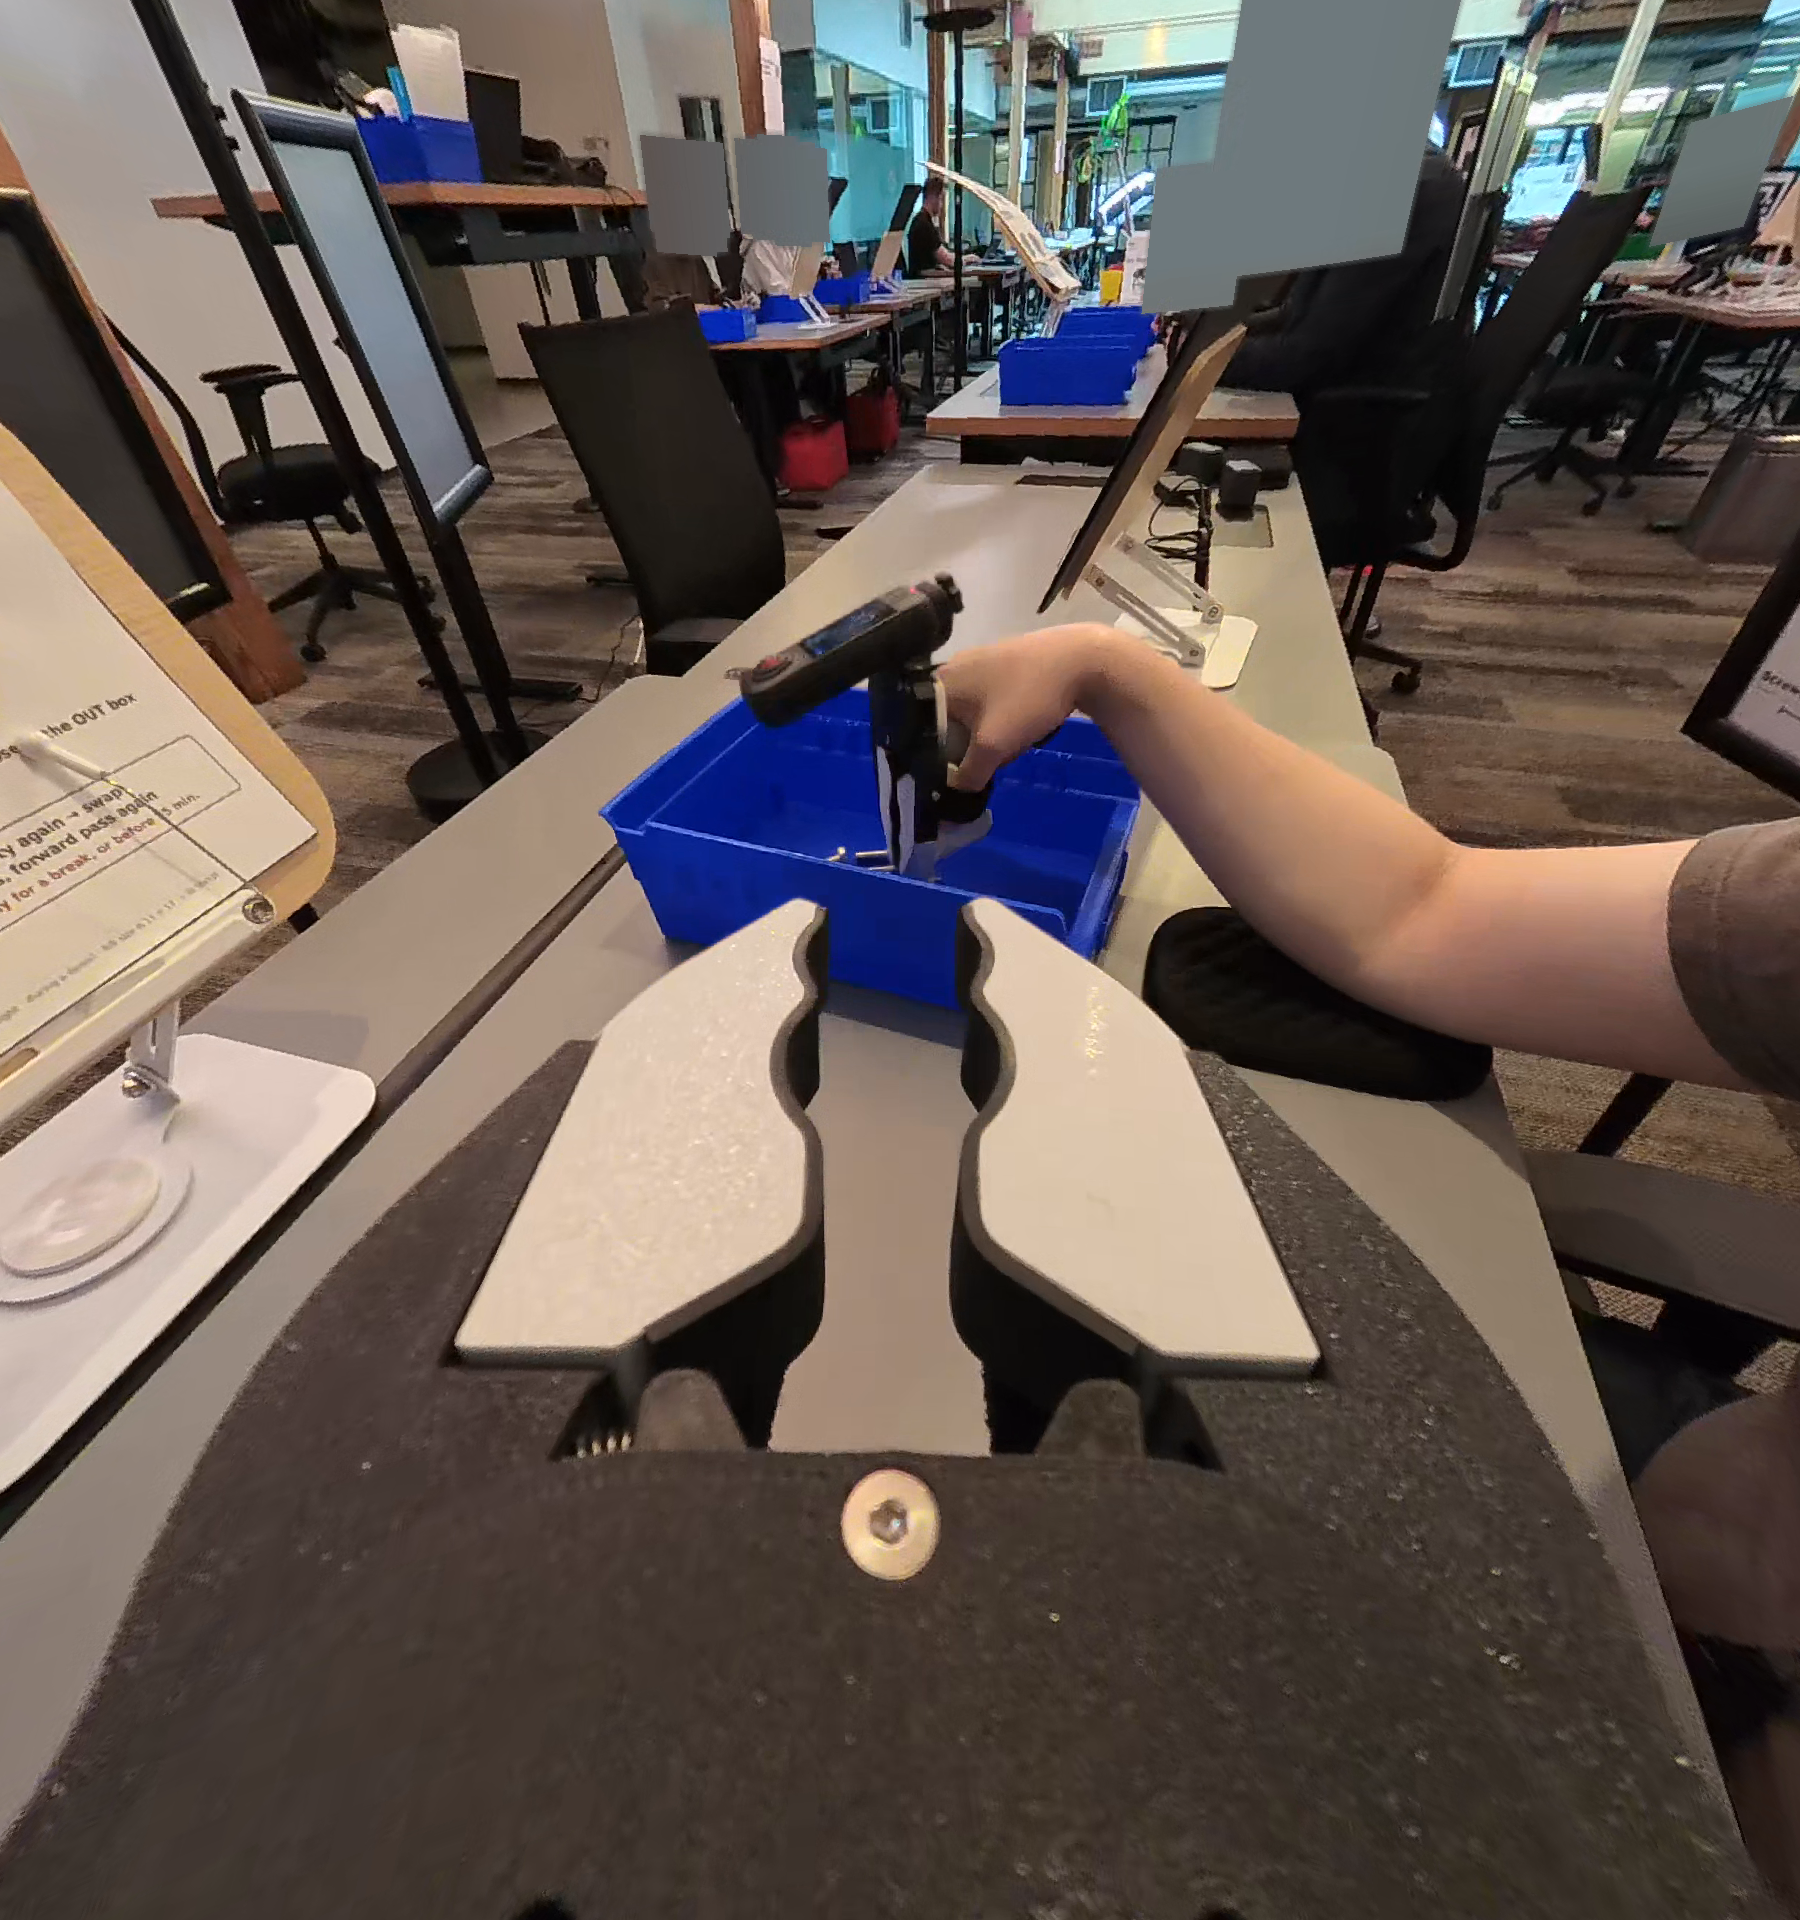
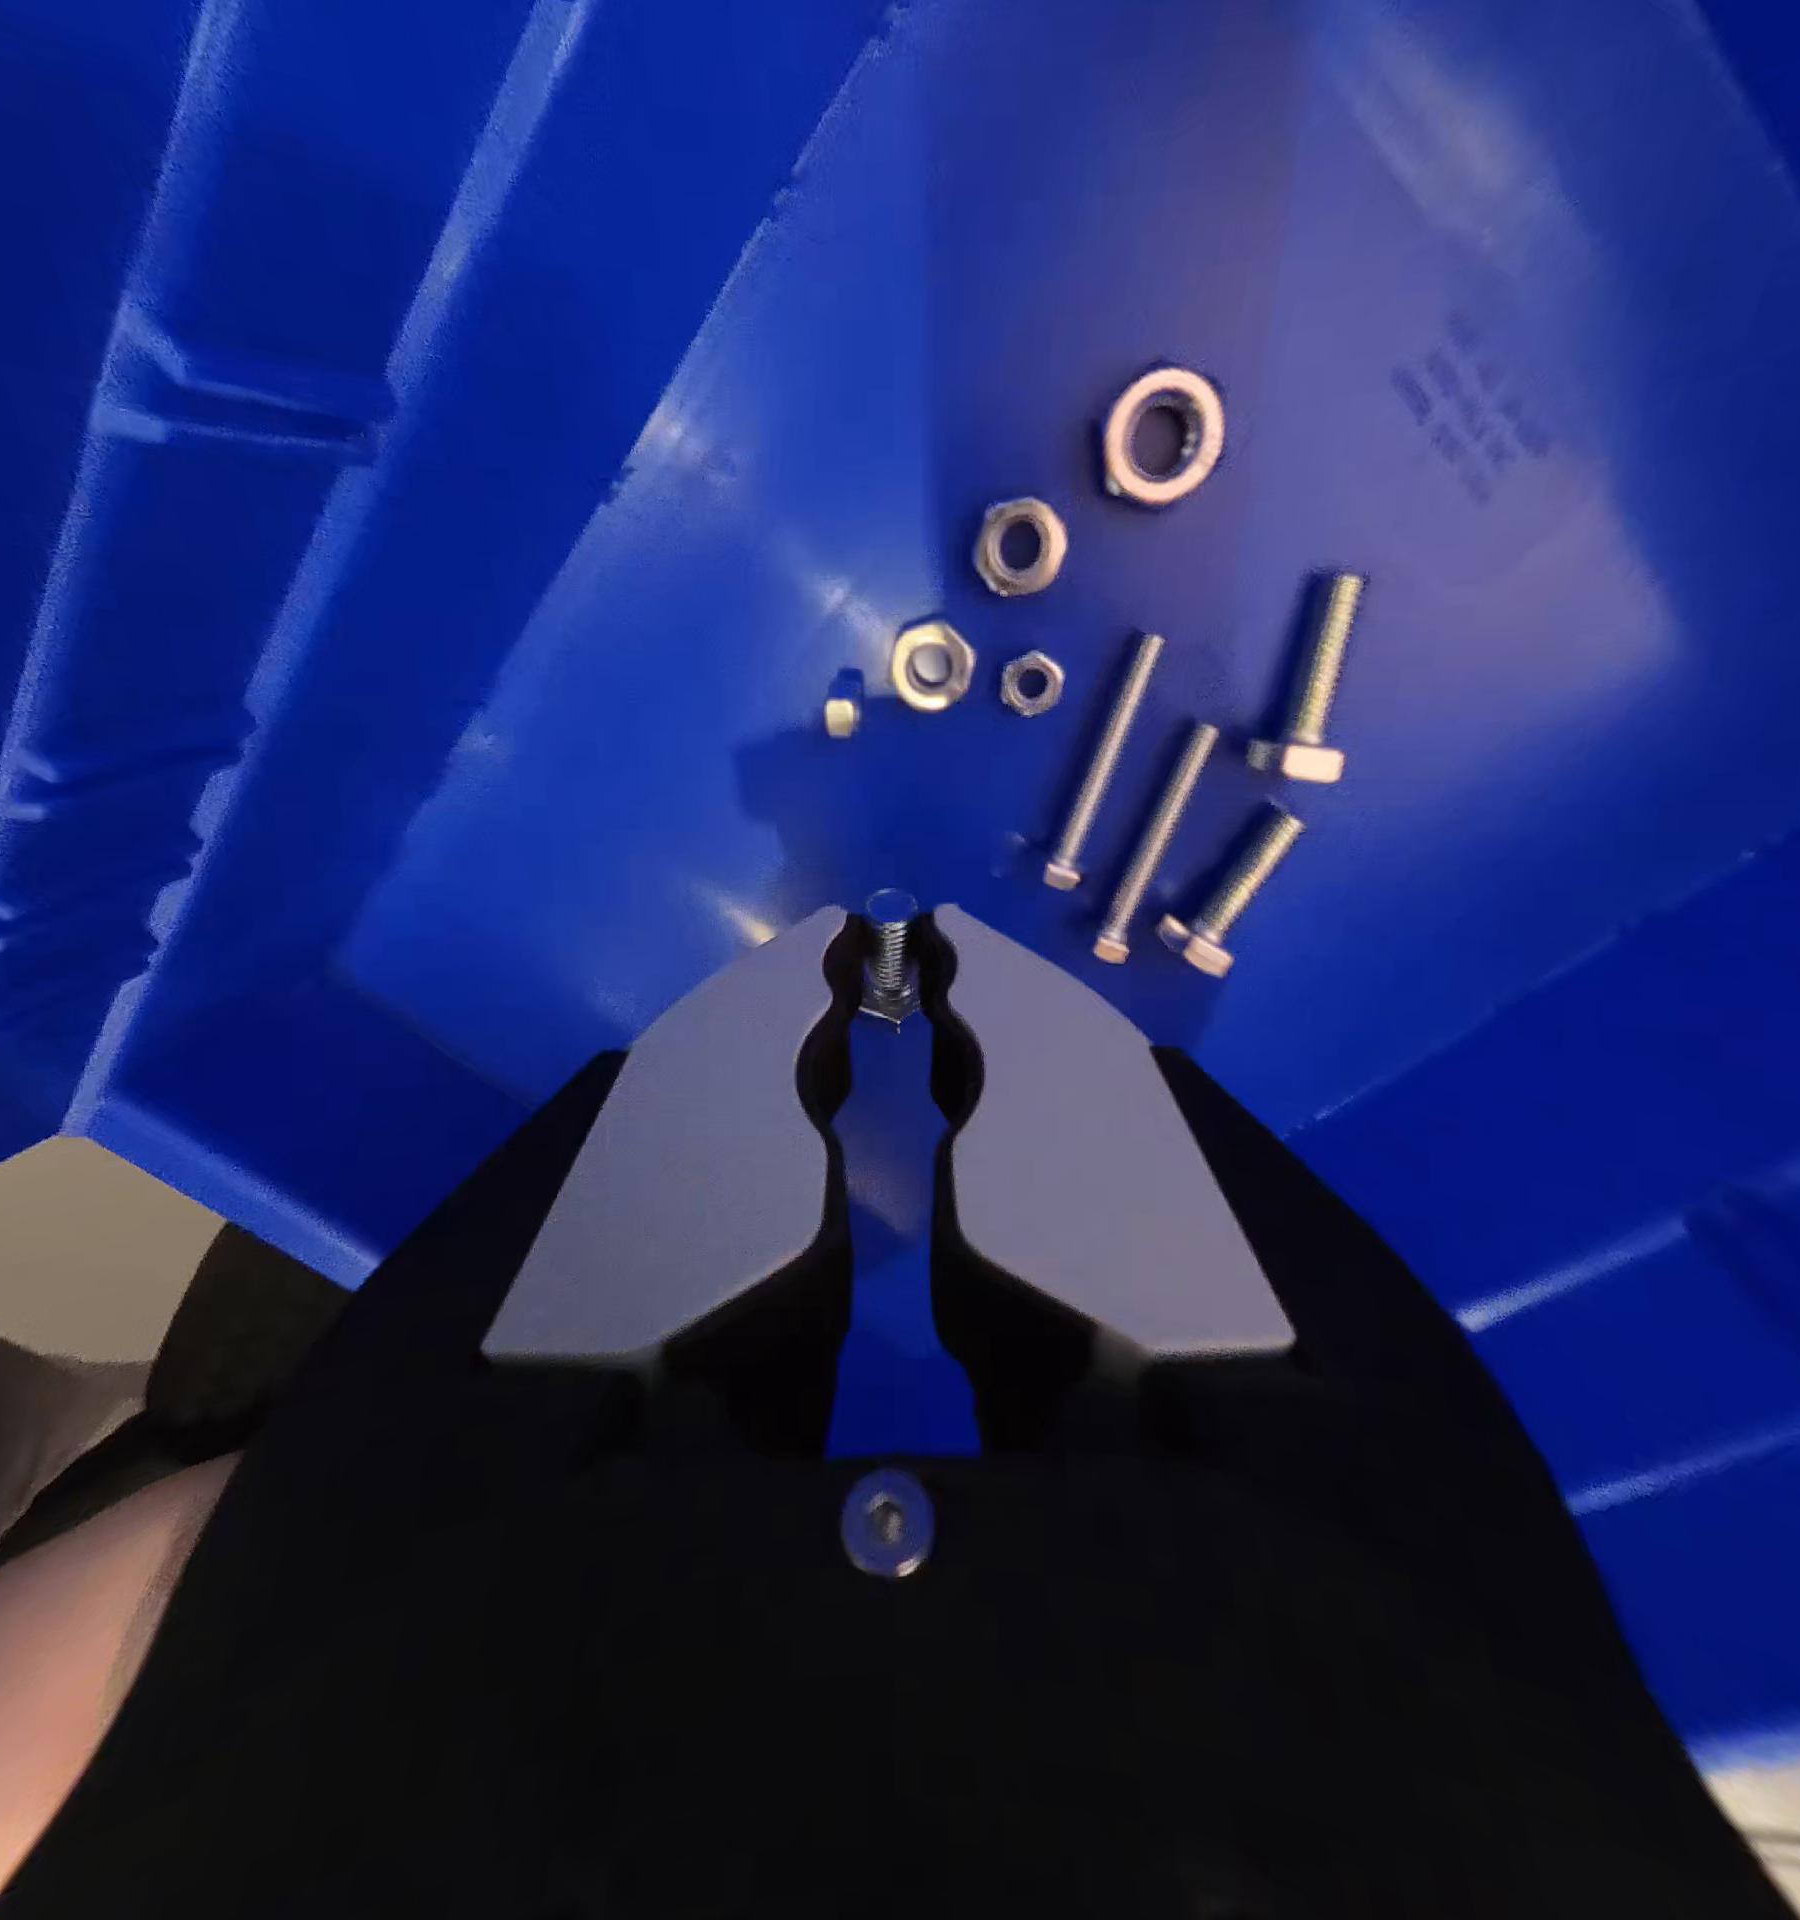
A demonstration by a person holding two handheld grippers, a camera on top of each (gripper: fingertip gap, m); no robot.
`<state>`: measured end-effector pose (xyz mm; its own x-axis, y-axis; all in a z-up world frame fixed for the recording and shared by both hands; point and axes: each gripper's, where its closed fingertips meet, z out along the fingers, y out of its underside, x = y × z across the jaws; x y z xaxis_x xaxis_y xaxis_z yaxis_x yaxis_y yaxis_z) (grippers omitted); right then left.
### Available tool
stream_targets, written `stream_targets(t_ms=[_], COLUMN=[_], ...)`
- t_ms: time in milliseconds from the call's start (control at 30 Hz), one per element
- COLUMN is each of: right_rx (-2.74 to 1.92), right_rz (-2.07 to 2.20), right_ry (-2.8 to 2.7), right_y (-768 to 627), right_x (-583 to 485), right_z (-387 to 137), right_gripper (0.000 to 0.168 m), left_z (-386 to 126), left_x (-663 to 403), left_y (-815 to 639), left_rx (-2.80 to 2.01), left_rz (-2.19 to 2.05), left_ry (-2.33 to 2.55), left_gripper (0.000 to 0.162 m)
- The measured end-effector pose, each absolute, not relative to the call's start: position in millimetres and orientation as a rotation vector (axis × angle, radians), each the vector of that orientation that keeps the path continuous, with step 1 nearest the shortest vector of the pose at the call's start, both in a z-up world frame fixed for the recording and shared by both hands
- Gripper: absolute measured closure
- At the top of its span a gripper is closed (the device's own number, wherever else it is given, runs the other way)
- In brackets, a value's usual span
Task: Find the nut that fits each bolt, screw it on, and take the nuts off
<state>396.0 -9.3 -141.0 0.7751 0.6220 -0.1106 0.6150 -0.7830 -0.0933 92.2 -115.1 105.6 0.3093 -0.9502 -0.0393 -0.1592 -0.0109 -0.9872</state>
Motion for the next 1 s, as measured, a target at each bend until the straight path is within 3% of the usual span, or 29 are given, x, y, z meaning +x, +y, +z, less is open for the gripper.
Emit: stream_targets(t_ms=[200,300,533,667,800,1000], right_rx=[-2.899,-2.852,-2.626,-2.375,-2.177,-2.061], right_rz=[0.194,0.209,0.105,0.018,-0.014,-0.037], right_ry=[-0.994,-0.963,-0.872,-0.804,-0.801,-0.866], right_y=[5,12,25,33,31,24], right_x=[393,391,394,383,359,326], right_z=[-152,-146,-82,-19,27,44], right_gripper=[0.157,0.147,0.147,0.148,0.149,0.149], left_z=[115,114,115,81,41,-15], left_x=[86,81,25,-64,-125,-138], left_y=[-110,-109,-84,-47,-21,4], left_rx=[-1.422,-1.455,-1.597,-1.916,-2.128,-2.340], left_rz=[-0.885,-0.895,-0.638,-0.220,-0.085,-0.575], left_ry=[1.028,1.031,0.978,0.831,0.744,0.439], left_gripper=[0.141,0.140,0.139,0.143,0.152,0.155])
